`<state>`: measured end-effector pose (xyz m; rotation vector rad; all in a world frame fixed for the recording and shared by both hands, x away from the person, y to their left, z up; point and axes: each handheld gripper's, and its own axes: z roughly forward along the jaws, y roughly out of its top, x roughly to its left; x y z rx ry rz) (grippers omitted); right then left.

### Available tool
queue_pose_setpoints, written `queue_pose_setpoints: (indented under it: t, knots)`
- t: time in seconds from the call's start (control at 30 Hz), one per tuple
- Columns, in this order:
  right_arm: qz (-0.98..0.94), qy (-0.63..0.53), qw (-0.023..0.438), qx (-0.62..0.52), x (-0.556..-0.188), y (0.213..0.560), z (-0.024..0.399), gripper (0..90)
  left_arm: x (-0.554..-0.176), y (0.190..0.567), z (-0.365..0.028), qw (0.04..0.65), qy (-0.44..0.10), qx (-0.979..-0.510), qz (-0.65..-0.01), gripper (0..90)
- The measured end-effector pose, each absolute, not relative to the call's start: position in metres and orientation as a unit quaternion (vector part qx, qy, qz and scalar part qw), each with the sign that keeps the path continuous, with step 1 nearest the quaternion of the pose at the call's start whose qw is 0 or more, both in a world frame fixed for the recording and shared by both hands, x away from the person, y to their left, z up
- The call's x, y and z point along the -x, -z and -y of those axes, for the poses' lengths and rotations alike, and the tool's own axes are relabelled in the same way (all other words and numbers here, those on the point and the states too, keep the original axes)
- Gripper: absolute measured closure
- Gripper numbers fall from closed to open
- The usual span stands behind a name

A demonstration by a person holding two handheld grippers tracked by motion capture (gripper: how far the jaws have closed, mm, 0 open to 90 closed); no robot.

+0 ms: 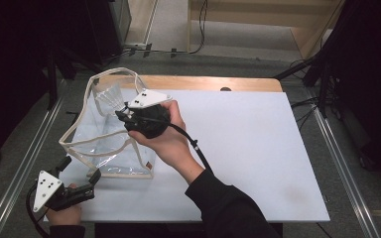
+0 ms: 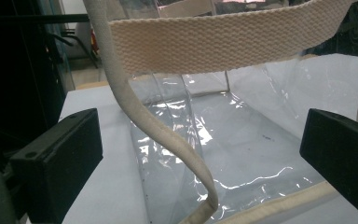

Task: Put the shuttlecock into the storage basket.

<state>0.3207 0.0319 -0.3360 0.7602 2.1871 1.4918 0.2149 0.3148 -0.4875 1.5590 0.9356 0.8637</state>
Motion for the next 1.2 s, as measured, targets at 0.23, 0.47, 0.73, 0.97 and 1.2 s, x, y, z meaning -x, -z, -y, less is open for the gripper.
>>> queue_pose_setpoints:
  t: [0.23, 0.47, 0.73, 0.97, 1.2]
  knots:
    - [-0.783, -0.527, 0.191, -0.269, -0.3226, 0.3365, -0.0365, 62.9, -0.2152, 0.4874, -0.315, 0.535, -0.361, -0.655, -0.393, 0.0]
    - [-0.785, -0.525, 0.189, -0.27, -0.3239, 0.3376, -0.0382, 62.9, -0.2153, 0.4874, -0.3153, 0.535, -0.361, -0.655, -0.393, 0.0]
    - [-0.787, -0.523, 0.19, -0.268, -0.3247, 0.3386, -0.038, 62.9, -0.2154, 0.4873, -0.3153, 0.535, -0.361, -0.655, -0.392, 0.0]
    - [-0.785, -0.531, 0.172, -0.269, -0.3249, 0.3384, -0.0369, 43.4, -0.2153, 0.4874, -0.3152, 0.536, -0.361, -0.655, -0.392, 0.0]
    - [-0.782, -0.535, 0.166, -0.273, -0.3233, 0.3361, -0.0346, 18.8, -0.2153, 0.4874, -0.315, 0.535, -0.361, -0.655, -0.392, 0.0]
